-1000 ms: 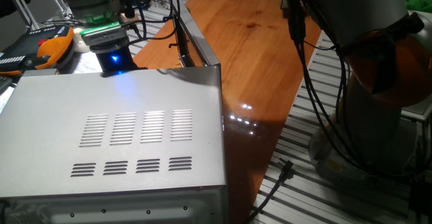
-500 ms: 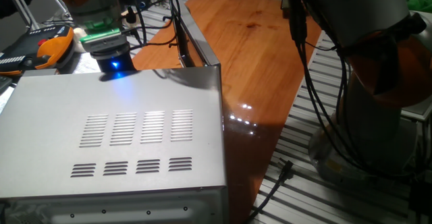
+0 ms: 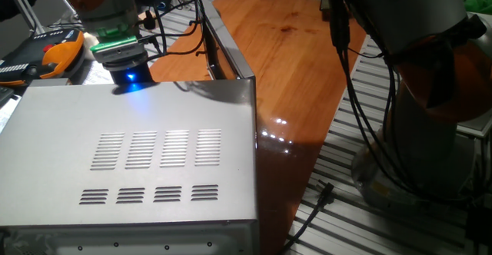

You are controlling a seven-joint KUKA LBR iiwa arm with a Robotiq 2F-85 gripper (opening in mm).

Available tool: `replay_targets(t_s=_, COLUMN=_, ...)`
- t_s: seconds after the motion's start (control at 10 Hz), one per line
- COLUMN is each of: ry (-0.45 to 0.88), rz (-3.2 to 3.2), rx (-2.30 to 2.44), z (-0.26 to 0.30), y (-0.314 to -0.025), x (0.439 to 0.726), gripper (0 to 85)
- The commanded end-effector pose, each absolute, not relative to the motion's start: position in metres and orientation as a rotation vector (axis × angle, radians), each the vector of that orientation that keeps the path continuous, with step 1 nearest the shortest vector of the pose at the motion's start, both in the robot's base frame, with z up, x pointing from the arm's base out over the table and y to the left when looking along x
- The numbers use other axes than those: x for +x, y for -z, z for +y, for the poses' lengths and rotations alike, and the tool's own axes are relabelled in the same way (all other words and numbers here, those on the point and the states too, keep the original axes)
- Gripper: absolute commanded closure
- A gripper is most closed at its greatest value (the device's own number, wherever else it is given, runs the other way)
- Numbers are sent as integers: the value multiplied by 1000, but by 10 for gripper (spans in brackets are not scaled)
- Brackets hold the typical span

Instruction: Put the bowl into the microwave

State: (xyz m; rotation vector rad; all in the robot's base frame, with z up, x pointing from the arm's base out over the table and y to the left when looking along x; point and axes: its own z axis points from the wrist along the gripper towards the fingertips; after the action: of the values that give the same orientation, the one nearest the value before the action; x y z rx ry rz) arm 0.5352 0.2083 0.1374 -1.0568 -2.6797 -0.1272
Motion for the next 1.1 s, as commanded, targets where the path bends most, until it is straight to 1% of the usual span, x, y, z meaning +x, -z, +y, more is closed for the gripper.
replay_targets(t_s=0.0, ry=127, rz=-2680, rx=-1056, z=208, y=-137, x=536, gripper=850)
replay_targets(t_s=1.0, ry=134, rz=-2670, rx=-1082, z=210, y=-132, x=541, gripper=850)
